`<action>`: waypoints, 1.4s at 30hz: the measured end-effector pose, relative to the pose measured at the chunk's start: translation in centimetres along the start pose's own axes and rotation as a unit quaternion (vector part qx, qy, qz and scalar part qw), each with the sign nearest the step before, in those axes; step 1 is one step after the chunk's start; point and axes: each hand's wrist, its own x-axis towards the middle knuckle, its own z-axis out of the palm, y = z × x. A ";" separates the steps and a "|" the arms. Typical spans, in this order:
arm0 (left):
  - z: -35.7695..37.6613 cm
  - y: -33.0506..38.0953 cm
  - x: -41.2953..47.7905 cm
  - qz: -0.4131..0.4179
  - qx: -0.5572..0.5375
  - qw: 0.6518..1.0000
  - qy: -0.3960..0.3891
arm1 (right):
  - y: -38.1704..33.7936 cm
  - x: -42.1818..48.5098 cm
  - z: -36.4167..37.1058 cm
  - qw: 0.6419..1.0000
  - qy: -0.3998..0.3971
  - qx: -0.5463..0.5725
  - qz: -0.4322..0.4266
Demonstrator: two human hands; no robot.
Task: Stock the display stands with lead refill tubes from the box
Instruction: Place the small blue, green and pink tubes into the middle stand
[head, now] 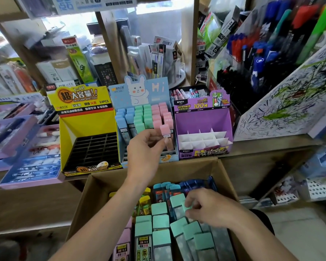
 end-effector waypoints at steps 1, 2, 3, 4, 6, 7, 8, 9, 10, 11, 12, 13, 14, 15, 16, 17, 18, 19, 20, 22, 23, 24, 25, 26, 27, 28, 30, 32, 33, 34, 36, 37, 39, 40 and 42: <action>0.2 0.0 -0.1 0.000 -0.002 1.000 0.003 | 0.0 0.0 0.0 1.000 0.000 0.000 0.000; 0.4 0.1 -0.2 0.000 0.001 1.000 0.007 | 0.1 0.1 0.0 1.000 0.001 -0.001 -0.001; 0.5 0.1 -0.2 0.001 0.008 1.000 0.010 | 0.1 0.1 0.0 1.000 0.002 -0.002 -0.001; 0.7 0.2 -0.3 0.001 0.016 1.000 0.013 | 0.1 0.2 0.1 1.000 0.002 -0.003 -0.001; 0.8 0.2 -0.3 0.001 0.029 0.999 0.019 | 0.1 0.2 0.1 1.000 0.001 -0.005 -0.002; 0.8 0.2 -0.3 -0.001 0.032 0.999 0.020 | 0.1 0.2 0.1 1.000 0.002 -0.005 -0.002; 0.9 0.1 -0.3 -0.004 0.032 0.999 0.021 | 0.1 0.2 0.1 1.000 0.003 -0.005 -0.003; 0.9 -0.1 -0.3 -0.007 0.029 0.999 0.021 | 0.1 0.2 0.1 1.000 0.004 -0.005 -0.002; 0.9 -0.2 -0.4 -0.011 0.026 0.999 0.021 | 0.2 0.3 0.1 1.000 0.005 -0.006 -0.002; 0.9 -0.4 -0.5 -0.016 0.021 0.999 0.021 | 0.2 0.3 0.1 1.000 0.007 -0.008 -0.003; 0.8 -0.6 -0.6 -0.021 0.017 0.999 0.023 | 0.2 0.3 0.1 1.000 0.009 -0.011 -0.003; 0.7 -0.7 -0.7 -0.024 0.018 0.999 0.024 | 0.2 0.2 0.2 1.000 0.011 -0.013 -0.003; 0.6 -0.7 -0.9 -0.023 0.020 0.999 0.026 | 0.1 0.2 0.2 1.000 0.013 -0.013 -0.003; 0.4 -0.7 -1.1 -0.017 0.023 0.999 0.027 | 0.1 0.2 0.2 1.000 0.014 -0.012 -0.003; 0.1 -0.6 -1.4 -0.005 0.025 0.999 0.028 | 0.0 0.1 0.2 1.000 0.016 -0.013 -0.004; -0.3 -0.6 -1.8 0.007 0.027 0.999 0.027 | 0.0 0.1 0.2 1.000 0.017 -0.015 -0.006; -0.7 -0.5 -2.3 0.017 0.030 0.999 0.024 | -0.1 0.0 0.2 1.000 0.019 -0.015 -0.006; -1.1 -0.4 -2.9 0.025 0.035 0.999 0.017 | -0.1 -0.1 0.2 1.000 0.022 -0.015 -0.009; -1.6 -0.4 -3.7 0.028 0.042 0.999 0.005 | -0.1 -0.2 0.2 0.999 0.026 -0.014 -0.013; -2.5 -0.8 -5.5 0.009 0.068 0.997 -0.041 | -0.2 -0.4 0.3 0.999 0.036 -0.017 -0.022; -2.9 -1.1 -6.5 -0.011 0.086 0.993 -0.075 | -0.3 -0.6 0.3 0.998 0.044 -0.023 -0.028; -3.4 -1.4 -7.5 -0.032 0.107 0.987 -0.114 | -0.4 -0.7 0.3 0.998 0.051 -0.030 -0.034; -3.8 -1.8 -8.5 -0.052 0.132 0.978 -0.156 | -0.6 -1.0 0.3 0.997 0.054 -0.038 -0.039; -4.3 -2.2 -9.5 -0.069 0.166 0.964 -0.197 | -0.7 -1.3 0.3 0.997 0.054 -0.045 -0.041; -4.8 -2.6 -10.4 -0.081 0.206 0.946 -0.235 | -0.8 -1.7 0.3 0.997 0.049 -0.054 -0.041; -5.2 -3.0 -11.3 -0.090 0.246 0.927 -0.268 | -0.8 -2.1 0.4 0.996 0.038 -0.067 -0.042; -6.0 -3.5 -12.8 -0.103 0.295 0.899 -0.307 | -0.8 -2.9 0.7 0.993 0.007 -0.106 -0.047; -6.3 -3.8 -13.7 -0.104 0.320 0.888 -0.313 | -0.7 -3.5 1.1 0.987 -0.019 -0.145 -0.058; -6.3 -4.0 -14.0 -0.098 0.329 0.885 -0.315 | -0.7 -3.7 1.3 0.985 -0.026 -0.160 -0.064; -6.2 -4.2 -14.1 -0.093 0.333 0.883 -0.318 | -0.7 -3.8 1.5 0.983 -0.032 -0.170 -0.069; -6.0 -4.5 -14.3 -0.094 0.334 0.882 -0.320 | -0.9 -3.9 2.0 0.978 -0.043 -0.191 -0.076; -5.9 -4.7 -14.2 -0.090 0.339 0.880 -0.320 | -1.0 -3.9 2.2 0.974 -0.050 -0.206 -0.076; -5.7 -4.9 -14.0 -0.071 0.364 0.869 -0.327 | -1.1 -3.7 2.5 0.967 -0.060 -0.240 -0.066; -5.6 -4.9 -13.8 -0.066 0.377 0.861 -0.334 | -1.1 -3.6 2.6 0.964 -0.062 -0.251 -0.058; -5.5 -4.9 -13.7 -0.062 0.401 0.842 -0.355 | -1.1 -3.6 2.8 0.961 -0.061 -0.265 -0.045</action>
